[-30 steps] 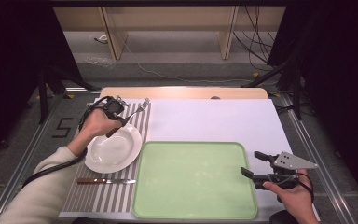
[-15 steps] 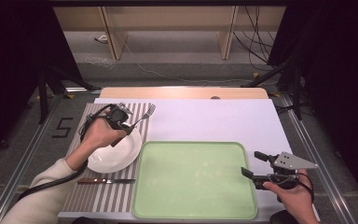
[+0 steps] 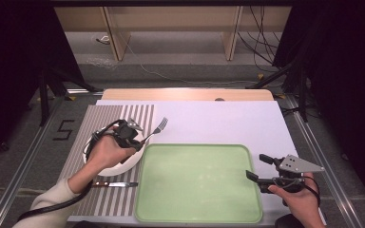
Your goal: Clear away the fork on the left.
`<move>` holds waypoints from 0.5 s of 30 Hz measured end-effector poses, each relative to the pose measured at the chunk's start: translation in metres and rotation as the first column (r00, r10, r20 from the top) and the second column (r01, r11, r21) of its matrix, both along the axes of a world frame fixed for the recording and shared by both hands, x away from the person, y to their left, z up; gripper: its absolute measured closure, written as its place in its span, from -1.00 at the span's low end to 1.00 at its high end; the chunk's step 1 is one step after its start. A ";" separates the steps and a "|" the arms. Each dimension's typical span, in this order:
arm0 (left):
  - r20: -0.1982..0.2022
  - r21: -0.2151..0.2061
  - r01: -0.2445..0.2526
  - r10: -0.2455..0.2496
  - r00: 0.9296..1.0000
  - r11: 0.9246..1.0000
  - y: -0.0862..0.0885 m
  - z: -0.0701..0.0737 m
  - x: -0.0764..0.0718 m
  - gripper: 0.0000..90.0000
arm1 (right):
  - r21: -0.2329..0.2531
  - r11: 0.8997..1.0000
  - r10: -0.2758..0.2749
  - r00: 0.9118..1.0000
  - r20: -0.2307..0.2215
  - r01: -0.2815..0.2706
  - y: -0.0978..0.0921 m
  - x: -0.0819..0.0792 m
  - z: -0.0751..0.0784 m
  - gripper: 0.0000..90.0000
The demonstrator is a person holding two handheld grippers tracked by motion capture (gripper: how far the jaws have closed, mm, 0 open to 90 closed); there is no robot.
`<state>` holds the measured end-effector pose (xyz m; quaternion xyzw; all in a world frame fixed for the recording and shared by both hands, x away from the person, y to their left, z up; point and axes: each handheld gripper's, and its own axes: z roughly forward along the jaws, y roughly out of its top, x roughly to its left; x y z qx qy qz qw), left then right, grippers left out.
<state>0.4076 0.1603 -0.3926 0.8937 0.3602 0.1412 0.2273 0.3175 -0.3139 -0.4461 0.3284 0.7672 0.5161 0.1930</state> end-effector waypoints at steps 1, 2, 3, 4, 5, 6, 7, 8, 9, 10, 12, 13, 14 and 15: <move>-0.003 -0.002 0.003 -0.003 1.000 1.000 -0.002 0.000 -0.003 0.70 | 0.000 1.000 0.000 1.000 0.000 0.000 0.000 0.000 0.000 -0.56; -0.006 -0.005 0.000 0.000 1.000 1.000 -0.003 -0.001 -0.005 0.70 | 0.001 1.000 0.002 1.000 0.001 -0.002 0.000 0.000 0.000 -0.56; -0.007 -0.002 -0.004 0.004 1.000 1.000 -0.005 -0.001 -0.007 0.70 | 0.000 1.000 0.002 1.000 0.002 -0.002 0.000 0.000 0.000 -0.56; -0.007 -0.001 -0.009 0.009 1.000 1.000 -0.007 -0.002 -0.009 0.70 | 0.000 1.000 0.002 1.000 0.003 -0.002 0.000 0.000 0.000 -0.56; -0.014 -0.001 -0.008 0.008 1.000 1.000 -0.008 -0.004 -0.011 0.70 | 0.000 1.000 0.001 1.000 0.002 -0.001 0.000 0.000 0.000 -0.56; -0.021 -0.004 -0.006 0.005 1.000 1.000 -0.010 -0.005 -0.013 0.70 | 0.001 1.000 0.000 1.000 0.001 0.000 0.000 0.000 0.000 -0.56; -0.029 -0.007 -0.001 0.001 1.000 1.000 -0.011 -0.007 -0.015 0.70 | 0.000 1.000 0.001 1.000 0.001 -0.001 0.000 0.000 0.000 -0.56; -0.040 -0.005 0.009 -0.009 0.999 1.000 -0.014 -0.010 -0.018 0.70 | 0.000 1.000 0.002 1.000 0.001 -0.002 0.000 0.000 0.000 -0.56; -0.044 -0.002 0.010 -0.010 0.999 1.000 -0.015 -0.011 -0.020 0.70 | 0.000 1.000 0.001 1.000 0.002 -0.001 0.000 0.000 0.000 -0.56; -0.053 -0.001 0.021 -0.021 0.998 1.000 -0.018 -0.013 -0.022 0.70 | 0.000 1.000 0.001 1.000 0.002 -0.001 0.000 0.000 0.000 -0.56; -0.061 -0.001 0.032 -0.032 0.998 0.999 -0.022 -0.015 -0.026 0.70 | 0.000 1.000 0.002 1.000 0.002 -0.002 0.000 0.000 0.000 -0.56; -0.063 -0.002 0.038 -0.038 0.997 0.999 -0.025 -0.016 -0.028 0.70 | 0.000 1.000 0.002 1.000 0.001 -0.002 0.000 0.000 0.000 -0.56; -0.068 0.001 0.047 -0.046 0.997 0.999 -0.028 -0.017 -0.029 0.70 | -0.001 1.000 0.002 1.000 0.001 -0.002 0.000 0.000 0.000 -0.56; -0.070 0.004 0.053 -0.052 0.996 0.999 -0.030 -0.018 -0.031 0.70 | 0.000 1.000 0.001 1.000 0.003 -0.001 0.001 0.000 0.000 -0.56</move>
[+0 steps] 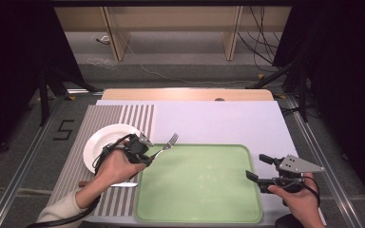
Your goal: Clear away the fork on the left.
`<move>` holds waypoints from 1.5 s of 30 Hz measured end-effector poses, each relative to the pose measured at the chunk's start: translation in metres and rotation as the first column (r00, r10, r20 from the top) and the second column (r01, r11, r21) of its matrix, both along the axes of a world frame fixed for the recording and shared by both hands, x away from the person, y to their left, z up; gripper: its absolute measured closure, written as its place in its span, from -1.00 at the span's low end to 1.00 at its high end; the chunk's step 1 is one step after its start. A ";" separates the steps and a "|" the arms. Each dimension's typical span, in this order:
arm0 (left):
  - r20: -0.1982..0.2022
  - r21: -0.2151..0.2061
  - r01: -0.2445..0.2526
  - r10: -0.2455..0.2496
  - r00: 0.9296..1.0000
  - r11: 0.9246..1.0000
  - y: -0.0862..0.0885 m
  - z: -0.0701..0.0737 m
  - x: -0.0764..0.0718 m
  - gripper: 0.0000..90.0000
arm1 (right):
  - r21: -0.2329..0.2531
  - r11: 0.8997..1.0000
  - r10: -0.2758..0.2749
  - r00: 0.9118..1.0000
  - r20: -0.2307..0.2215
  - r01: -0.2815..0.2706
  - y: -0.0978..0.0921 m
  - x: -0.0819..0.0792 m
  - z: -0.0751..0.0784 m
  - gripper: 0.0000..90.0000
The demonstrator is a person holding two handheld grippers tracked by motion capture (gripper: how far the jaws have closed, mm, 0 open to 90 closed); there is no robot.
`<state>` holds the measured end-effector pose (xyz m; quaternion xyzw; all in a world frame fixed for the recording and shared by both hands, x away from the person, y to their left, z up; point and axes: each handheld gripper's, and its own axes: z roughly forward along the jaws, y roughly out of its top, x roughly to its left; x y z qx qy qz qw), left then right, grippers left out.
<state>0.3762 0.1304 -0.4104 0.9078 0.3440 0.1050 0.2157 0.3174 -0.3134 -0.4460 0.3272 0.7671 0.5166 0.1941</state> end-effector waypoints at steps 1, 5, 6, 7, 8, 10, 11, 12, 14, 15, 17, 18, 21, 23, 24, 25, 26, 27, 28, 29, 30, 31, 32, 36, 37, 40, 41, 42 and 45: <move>-0.003 0.005 0.008 -0.008 1.000 1.000 -0.003 -0.001 -0.002 0.70 | -0.001 1.000 0.000 1.000 0.000 0.000 0.000 0.000 0.000 -0.56; -0.019 0.012 0.031 -0.031 0.999 0.999 -0.010 -0.007 -0.008 0.70 | 0.000 1.000 0.000 1.000 -0.001 0.000 -0.001 0.000 0.000 -0.56; -0.019 0.016 0.037 -0.036 0.999 0.999 -0.010 -0.008 -0.008 0.70 | 0.000 1.000 0.001 1.000 0.000 -0.001 -0.001 0.000 0.000 -0.56; -0.018 0.016 0.037 -0.037 0.999 0.999 -0.011 -0.009 -0.009 0.70 | 0.000 1.000 0.002 1.000 0.000 -0.002 0.000 0.000 0.000 -0.56; -0.018 0.018 0.037 -0.036 0.999 0.999 -0.011 -0.009 -0.009 0.70 | -0.001 1.000 0.001 1.000 0.000 -0.001 -0.001 0.000 0.000 -0.56; -0.021 0.017 0.035 -0.035 0.999 0.999 -0.011 -0.010 -0.009 0.70 | -0.002 1.000 0.000 1.000 0.000 0.000 -0.001 0.000 0.000 -0.56; -0.021 0.018 0.038 -0.038 0.999 0.999 -0.011 -0.010 -0.009 0.70 | 0.000 1.000 0.001 1.000 0.000 -0.001 -0.001 0.000 0.000 -0.56; -0.021 0.019 0.040 -0.040 0.999 0.999 -0.012 -0.011 -0.010 0.70 | 0.000 1.000 0.001 1.000 0.000 -0.001 -0.001 0.000 0.000 -0.56; -0.026 0.019 0.047 -0.046 0.999 0.999 -0.012 -0.012 -0.011 0.70 | -0.001 1.000 -0.001 1.000 -0.001 0.001 -0.001 0.000 0.000 -0.56; -0.027 0.020 0.051 -0.050 0.998 0.999 -0.013 -0.013 -0.012 0.70 | -0.001 1.000 0.000 1.000 -0.001 0.000 0.000 0.000 0.000 -0.56; -0.031 0.022 0.054 -0.053 0.998 0.998 -0.014 -0.015 -0.013 0.70 | -0.002 1.000 0.000 1.000 -0.001 0.000 0.000 0.000 0.000 -0.56; -0.033 0.022 0.056 -0.056 0.998 0.998 -0.015 -0.016 -0.014 0.70 | -0.002 1.000 0.000 1.000 -0.001 0.000 0.000 0.000 0.000 -0.56; -0.040 0.025 0.067 -0.066 0.997 0.997 -0.018 -0.018 -0.016 0.70 | -0.002 1.000 -0.001 1.000 -0.001 0.001 0.000 0.000 0.000 -0.56; -0.042 0.025 0.073 -0.072 0.997 0.997 -0.021 -0.019 -0.017 0.70 | -0.002 1.000 -0.001 1.000 -0.001 0.001 0.000 0.000 0.000 -0.56; -0.044 0.024 0.075 -0.074 0.996 0.997 -0.022 -0.020 -0.017 0.70 | -0.001 1.000 0.000 1.000 -0.001 0.000 0.000 0.000 0.000 -0.56; -0.046 0.023 0.075 -0.074 0.996 0.997 -0.023 -0.021 -0.018 0.70 | -0.001 1.000 0.000 1.000 -0.001 0.000 0.000 0.000 0.000 -0.56; -0.051 0.022 0.077 -0.075 0.996 0.997 -0.024 -0.022 -0.018 0.70 | -0.003 1.000 0.000 1.000 -0.001 0.000 -0.001 0.000 0.000 -0.56; -0.054 0.025 0.080 -0.078 0.995 0.997 -0.025 -0.024 -0.018 0.70 | -0.003 1.000 -0.001 1.000 0.000 0.001 -0.001 0.000 0.000 -0.56; -0.058 0.024 0.081 -0.080 0.995 0.996 -0.026 -0.026 -0.018 0.70 | 0.000 1.000 0.000 1.000 0.000 0.000 -0.001 0.000 0.000 -0.56; -0.061 0.024 0.080 -0.078 0.995 0.997 -0.027 -0.027 -0.018 0.70 | 0.000 1.000 0.001 1.000 -0.001 -0.001 -0.001 0.000 0.000 -0.56; -0.062 0.027 0.082 -0.080 0.995 0.996 -0.028 -0.029 -0.018 0.70 | 0.000 1.000 0.001 1.000 -0.001 -0.001 -0.001 0.000 0.000 -0.56; -0.064 0.029 0.083 -0.081 0.995 0.996 -0.029 -0.030 -0.019 0.70 | -0.001 1.000 0.001 1.000 -0.001 -0.001 -0.001 0.000 0.000 -0.56; -0.069 0.028 0.082 -0.080 0.994 0.996 -0.030 -0.031 -0.019 0.70 | -0.001 1.000 0.001 1.000 -0.001 -0.001 0.000 0.000 0.000 -0.56; -0.073 0.032 0.086 -0.084 0.994 0.996 -0.032 -0.034 -0.021 0.70 | 0.000 1.000 0.001 1.000 -0.001 -0.001 -0.001 0.000 0.000 -0.56; -0.076 0.029 0.083 -0.081 0.994 0.996 -0.032 -0.034 -0.021 0.70 | -0.001 1.000 0.001 1.000 -0.001 -0.001 -0.001 0.000 0.000 -0.56; -0.081 0.030 0.081 -0.078 0.994 0.996 -0.032 -0.036 -0.021 0.70 | -0.001 1.000 0.001 1.000 -0.001 -0.001 0.000 0.000 0.000 -0.56; -0.083 0.030 0.079 -0.077 0.994 0.996 -0.033 -0.037 -0.022 0.70 | -0.001 1.000 0.001 1.000 -0.001 -0.001 0.000 0.000 0.000 -0.56; -0.085 0.033 0.081 -0.078 0.993 0.996 -0.033 -0.038 -0.022 0.70 | -0.001 1.000 0.001 1.000 -0.001 -0.001 0.000 0.000 0.000 -0.56; -0.090 0.035 0.078 -0.075 0.993 0.996 -0.034 -0.041 -0.021 0.70 | -0.003 1.000 0.001 1.000 -0.002 -0.001 0.000 0.000 0.000 -0.56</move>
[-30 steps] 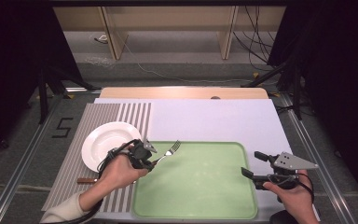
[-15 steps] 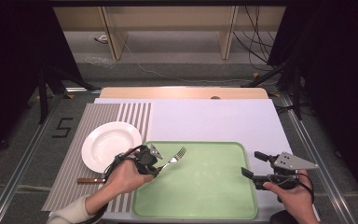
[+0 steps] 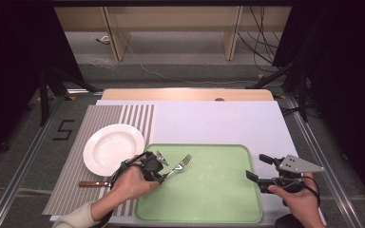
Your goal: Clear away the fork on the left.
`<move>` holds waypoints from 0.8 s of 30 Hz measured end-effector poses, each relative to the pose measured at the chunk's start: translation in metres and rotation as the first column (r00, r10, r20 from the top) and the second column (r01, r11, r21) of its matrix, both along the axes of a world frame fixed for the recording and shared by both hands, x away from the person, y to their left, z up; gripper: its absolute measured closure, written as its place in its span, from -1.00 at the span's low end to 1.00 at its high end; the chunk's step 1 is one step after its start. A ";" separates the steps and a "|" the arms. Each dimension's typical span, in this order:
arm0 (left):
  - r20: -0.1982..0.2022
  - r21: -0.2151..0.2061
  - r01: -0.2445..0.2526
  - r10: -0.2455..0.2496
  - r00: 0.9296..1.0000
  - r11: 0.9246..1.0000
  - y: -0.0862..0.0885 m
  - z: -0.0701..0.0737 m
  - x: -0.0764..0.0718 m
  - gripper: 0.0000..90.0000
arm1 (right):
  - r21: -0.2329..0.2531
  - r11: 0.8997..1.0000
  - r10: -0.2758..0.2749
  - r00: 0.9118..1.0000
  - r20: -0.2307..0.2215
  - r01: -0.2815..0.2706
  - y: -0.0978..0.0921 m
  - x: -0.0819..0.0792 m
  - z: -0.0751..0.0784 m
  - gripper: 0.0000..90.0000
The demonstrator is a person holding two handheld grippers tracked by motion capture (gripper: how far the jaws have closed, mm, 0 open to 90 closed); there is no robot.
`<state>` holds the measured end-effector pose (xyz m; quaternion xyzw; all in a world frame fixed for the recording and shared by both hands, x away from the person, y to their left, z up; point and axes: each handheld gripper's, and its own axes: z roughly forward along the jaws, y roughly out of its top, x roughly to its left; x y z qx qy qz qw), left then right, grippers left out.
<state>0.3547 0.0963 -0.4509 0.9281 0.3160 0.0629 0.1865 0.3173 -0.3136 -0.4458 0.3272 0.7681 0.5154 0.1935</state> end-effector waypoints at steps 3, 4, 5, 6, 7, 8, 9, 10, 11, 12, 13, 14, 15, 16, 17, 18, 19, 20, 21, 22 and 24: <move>-0.003 0.007 -0.001 0.001 1.000 1.000 -0.001 -0.001 0.000 0.70 | 0.000 1.000 0.001 1.000 -0.001 -0.001 0.000 0.000 0.000 -0.56; -0.004 0.003 0.001 -0.001 1.000 1.000 -0.001 -0.002 0.000 0.70 | 0.000 1.000 0.001 1.000 -0.001 -0.001 0.000 0.000 0.000 -0.56; -0.007 0.003 0.002 -0.001 1.000 1.000 -0.002 -0.002 0.000 0.70 | 0.000 1.000 0.001 1.000 -0.001 -0.001 0.000 0.000 0.000 -0.56; -0.013 0.003 0.000 0.000 1.000 1.000 -0.002 -0.003 0.000 0.70 | 0.001 1.000 0.001 1.000 0.000 -0.001 0.000 0.000 0.000 -0.56; -0.015 -0.001 -0.002 0.002 1.000 1.000 -0.003 -0.004 0.000 0.70 | 0.000 1.000 0.002 1.000 -0.001 -0.002 0.000 0.000 0.000 -0.56; -0.013 -0.002 -0.001 0.001 1.000 1.000 -0.003 -0.004 0.000 0.70 | 0.001 1.000 0.001 1.000 0.001 -0.001 0.000 0.000 0.000 -0.56; -0.012 -0.003 0.000 0.000 1.000 1.000 -0.003 -0.005 0.000 0.70 | 0.000 1.000 0.002 1.000 0.000 -0.002 0.000 0.000 0.000 -0.56; -0.013 -0.007 0.001 -0.001 1.000 1.000 -0.003 -0.005 0.000 0.70 | 0.000 1.000 0.002 1.000 0.000 -0.002 0.000 0.000 0.000 -0.56; -0.014 -0.012 0.005 -0.005 1.000 1.000 -0.003 -0.005 0.000 0.70 | -0.001 1.000 0.002 1.000 0.000 -0.002 0.000 0.000 0.000 -0.56; -0.016 -0.018 0.012 -0.012 1.000 1.000 -0.003 -0.005 -0.001 0.69 | -0.001 1.000 0.001 1.000 0.000 -0.001 0.000 0.000 0.000 -0.56; -0.018 -0.025 0.018 -0.019 1.000 1.000 -0.002 -0.005 -0.001 0.69 | 0.001 1.000 0.002 1.000 0.000 -0.002 0.000 0.000 0.000 -0.56; -0.021 -0.032 0.026 -0.027 0.999 0.999 -0.002 -0.004 -0.001 0.67 | 0.001 1.000 0.001 1.000 0.000 -0.001 0.000 0.000 0.000 -0.56; -0.027 -0.048 0.020 -0.021 0.999 0.999 -0.001 -0.003 -0.002 0.58 | 0.000 1.000 0.002 1.000 -0.001 -0.002 0.000 0.000 0.000 -0.56; -0.032 -0.066 0.011 -0.013 0.999 0.998 0.001 -0.001 -0.001 0.51 | 0.000 1.000 0.002 1.000 -0.001 -0.002 0.000 0.000 0.000 -0.56; -0.031 -0.076 0.005 -0.007 0.999 0.997 0.002 0.000 -0.001 0.44 | 0.000 1.000 0.002 1.000 -0.002 -0.002 0.000 0.000 0.000 -0.56; -0.022 -0.088 -0.003 0.001 1.000 0.996 0.005 0.003 -0.002 0.43 | 0.001 1.000 0.002 1.000 -0.001 -0.002 0.000 0.000 0.000 -0.56; -0.013 -0.091 -0.007 0.006 1.000 0.996 0.006 0.004 -0.002 0.45 | 0.000 1.000 0.001 1.000 -0.001 -0.001 0.000 0.000 0.000 -0.56; -0.001 -0.095 -0.010 0.010 1.000 0.995 0.010 0.007 -0.002 0.49 | 0.001 1.000 0.001 1.000 -0.001 -0.001 0.000 0.000 0.000 -0.56; 0.004 -0.093 -0.010 0.011 1.000 0.996 0.012 0.008 -0.002 0.60 | 0.001 1.000 0.001 1.000 -0.001 -0.001 0.000 0.000 0.000 -0.56; 0.013 -0.098 -0.016 0.017 1.000 0.995 0.015 0.010 -0.002 0.68 | 0.000 1.000 0.001 1.000 -0.001 -0.001 0.000 0.000 0.000 -0.56; 0.025 -0.084 -0.019 0.021 0.999 0.996 0.019 0.011 -0.002 0.95 | 0.000 1.000 0.002 1.000 -0.002 -0.002 0.000 0.000 0.000 -0.56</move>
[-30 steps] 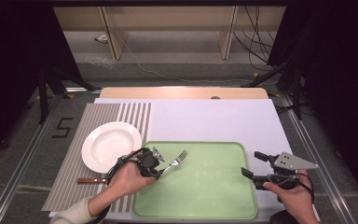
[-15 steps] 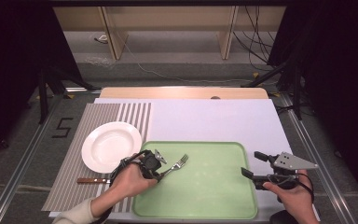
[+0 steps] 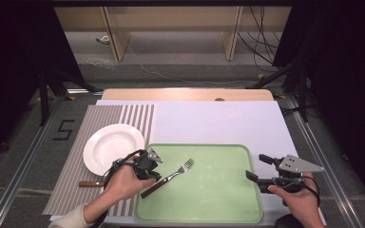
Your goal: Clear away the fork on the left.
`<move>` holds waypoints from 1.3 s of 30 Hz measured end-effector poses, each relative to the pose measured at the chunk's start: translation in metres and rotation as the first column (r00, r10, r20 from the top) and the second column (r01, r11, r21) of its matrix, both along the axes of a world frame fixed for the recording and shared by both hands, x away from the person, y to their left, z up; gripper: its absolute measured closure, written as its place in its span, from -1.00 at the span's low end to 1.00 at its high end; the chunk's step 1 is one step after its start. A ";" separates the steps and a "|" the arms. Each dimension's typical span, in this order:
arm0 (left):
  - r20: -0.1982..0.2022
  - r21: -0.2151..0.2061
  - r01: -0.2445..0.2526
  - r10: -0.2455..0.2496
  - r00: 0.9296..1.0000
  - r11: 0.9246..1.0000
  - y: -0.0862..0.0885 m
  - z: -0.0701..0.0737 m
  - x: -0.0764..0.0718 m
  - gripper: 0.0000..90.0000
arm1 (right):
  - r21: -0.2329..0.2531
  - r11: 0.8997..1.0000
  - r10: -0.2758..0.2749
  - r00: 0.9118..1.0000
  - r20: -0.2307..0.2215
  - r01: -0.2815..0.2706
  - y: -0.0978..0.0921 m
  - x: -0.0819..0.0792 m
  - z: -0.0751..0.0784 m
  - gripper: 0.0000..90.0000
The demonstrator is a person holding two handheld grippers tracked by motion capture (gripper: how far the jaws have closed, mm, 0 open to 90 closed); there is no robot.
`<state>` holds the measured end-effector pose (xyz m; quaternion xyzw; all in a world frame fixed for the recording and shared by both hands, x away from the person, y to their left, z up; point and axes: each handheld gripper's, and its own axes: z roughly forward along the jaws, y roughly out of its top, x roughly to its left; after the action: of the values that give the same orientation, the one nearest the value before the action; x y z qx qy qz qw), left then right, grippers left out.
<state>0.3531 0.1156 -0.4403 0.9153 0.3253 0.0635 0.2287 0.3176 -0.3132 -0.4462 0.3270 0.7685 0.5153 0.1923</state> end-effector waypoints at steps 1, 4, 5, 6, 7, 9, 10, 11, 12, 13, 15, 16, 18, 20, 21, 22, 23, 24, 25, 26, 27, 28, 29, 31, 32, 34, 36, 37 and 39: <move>0.000 0.013 -0.001 0.001 1.000 1.000 0.001 0.000 0.000 0.99 | 0.000 1.000 0.000 1.000 0.000 0.000 0.000 0.000 0.000 -0.56; -0.020 0.052 0.003 -0.002 1.000 0.999 0.004 -0.007 0.001 0.99 | 0.000 1.000 0.000 1.000 0.001 0.000 0.000 0.000 0.000 -0.56; -0.025 0.059 0.006 -0.005 1.000 0.998 0.004 -0.008 0.001 0.99 | 0.000 1.000 -0.001 1.000 0.000 0.001 0.000 0.000 0.000 -0.56; -0.036 0.063 0.009 -0.007 0.999 0.998 0.004 -0.011 0.000 0.99 | 0.000 1.000 -0.001 1.000 -0.001 0.001 0.000 0.000 0.000 -0.56; -0.038 0.067 0.011 -0.009 0.999 0.998 0.004 -0.012 0.000 0.99 | -0.001 1.000 -0.001 1.000 -0.001 0.001 0.000 0.000 0.000 -0.56; -0.048 0.074 0.010 -0.006 0.999 0.997 0.004 -0.015 -0.001 0.99 | -0.001 1.000 -0.002 1.000 -0.002 0.002 0.000 0.000 0.000 -0.56; -0.048 0.081 0.018 -0.014 0.999 0.997 0.004 -0.016 -0.001 0.99 | -0.001 1.000 -0.002 1.000 -0.002 0.002 0.000 0.000 0.000 -0.56; -0.054 0.084 0.018 -0.013 0.998 0.996 0.005 -0.017 -0.002 0.99 | -0.001 1.000 -0.001 1.000 -0.002 0.001 0.000 0.000 0.000 -0.56; -0.058 0.090 0.022 -0.017 0.998 0.996 0.005 -0.017 -0.002 0.99 | -0.001 1.000 -0.001 1.000 -0.002 0.001 0.000 0.000 0.000 -0.56; -0.061 0.091 0.021 -0.015 0.998 0.996 0.005 -0.018 -0.002 0.99 | -0.002 1.000 0.000 1.000 -0.002 0.000 0.000 0.000 0.000 -0.56; -0.068 0.100 0.022 -0.015 0.998 0.995 0.006 -0.019 -0.003 0.99 | -0.003 1.000 -0.001 1.000 -0.001 0.001 0.000 0.000 0.000 -0.56; -0.072 0.101 0.022 -0.015 0.997 0.995 0.007 -0.020 -0.004 0.99 | -0.003 1.000 -0.001 1.000 -0.001 0.001 0.000 0.000 0.000 -0.56; -0.071 0.101 0.023 -0.015 0.997 0.995 0.008 -0.020 -0.005 0.99 | -0.004 1.000 -0.002 1.000 -0.002 0.002 0.000 0.000 0.000 -0.56; -0.074 0.104 0.022 -0.014 0.997 0.994 0.009 -0.020 -0.007 0.99 | -0.006 1.000 -0.002 1.000 -0.003 0.002 0.000 0.000 0.000 -0.56; -0.076 0.103 0.022 -0.014 0.997 0.994 0.010 -0.020 -0.008 0.99 | -0.007 1.000 -0.001 1.000 -0.003 0.001 0.000 0.001 0.000 -0.56; -0.076 0.103 0.021 -0.013 0.997 0.994 0.010 -0.020 -0.009 0.99 | -0.007 1.000 0.000 1.000 -0.003 0.000 0.001 0.001 -0.001 -0.56; -0.077 0.102 0.021 -0.013 0.997 0.995 0.010 -0.020 -0.010 0.99 | -0.007 1.000 0.001 1.000 -0.003 -0.001 0.001 0.001 -0.001 -0.56; -0.080 0.101 0.022 -0.014 0.997 0.995 0.010 -0.020 -0.012 0.99 | -0.007 1.000 0.001 1.000 -0.003 -0.001 0.001 0.001 -0.001 -0.56; -0.081 0.101 0.026 -0.018 0.997 0.995 0.010 -0.020 -0.013 0.99 | -0.007 1.000 0.000 1.000 -0.003 0.000 0.001 0.001 0.000 -0.56; -0.084 0.099 0.032 -0.024 0.996 0.995 0.010 -0.020 -0.015 0.99 | -0.006 1.000 0.000 1.000 -0.003 0.000 0.001 0.001 0.000 -0.56; -0.089 0.097 0.033 -0.024 0.996 0.995 0.010 -0.020 -0.016 0.99 | -0.006 1.000 -0.001 1.000 -0.003 0.001 0.000 0.001 0.000 -0.56; -0.091 0.096 0.038 -0.030 0.995 0.995 0.009 -0.020 -0.018 0.99 | -0.007 1.000 -0.002 1.000 -0.003 0.002 0.000 0.000 0.000 -0.56; -0.092 0.096 0.042 -0.033 0.995 0.994 0.009 -0.020 -0.020 0.99 | -0.007 1.000 -0.002 1.000 -0.003 0.002 0.000 0.000 0.000 -0.56; -0.100 0.093 0.057 -0.048 0.994 0.994 0.007 -0.020 -0.024 0.99 | -0.006 1.000 0.000 1.000 -0.002 0.000 0.001 0.000 0.000 -0.56; -0.107 0.087 0.064 -0.055 0.993 0.994 0.006 -0.020 -0.026 0.99 | -0.006 1.000 0.000 1.000 -0.002 0.000 0.001 0.000 0.000 -0.56; -0.117 0.080 0.078 -0.068 0.991 0.994 0.004 -0.020 -0.030 0.99 | -0.006 1.000 -0.001 1.000 -0.002 0.001 0.000 0.001 0.000 -0.56; -0.132 0.070 0.099 -0.089 0.987 0.993 0.001 -0.020 -0.034 0.99 | -0.006 1.000 0.000 1.000 -0.002 0.000 0.001 0.000 0.000 -0.55; -0.138 0.065 0.105 -0.095 0.986 0.992 -0.001 -0.020 -0.035 0.99 | -0.006 1.000 0.000 1.000 -0.002 0.000 0.001 0.000 0.000 -0.56; -0.143 0.062 0.120 -0.111 0.984 0.991 -0.004 -0.020 -0.038 0.99 | -0.006 1.000 0.000 1.000 -0.002 0.000 0.001 0.000 0.000 -0.55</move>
<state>0.3147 0.1116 -0.4607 0.9423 0.2844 -0.0023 0.1764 0.3180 -0.3125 -0.4466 0.3269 0.7703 0.5125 0.1927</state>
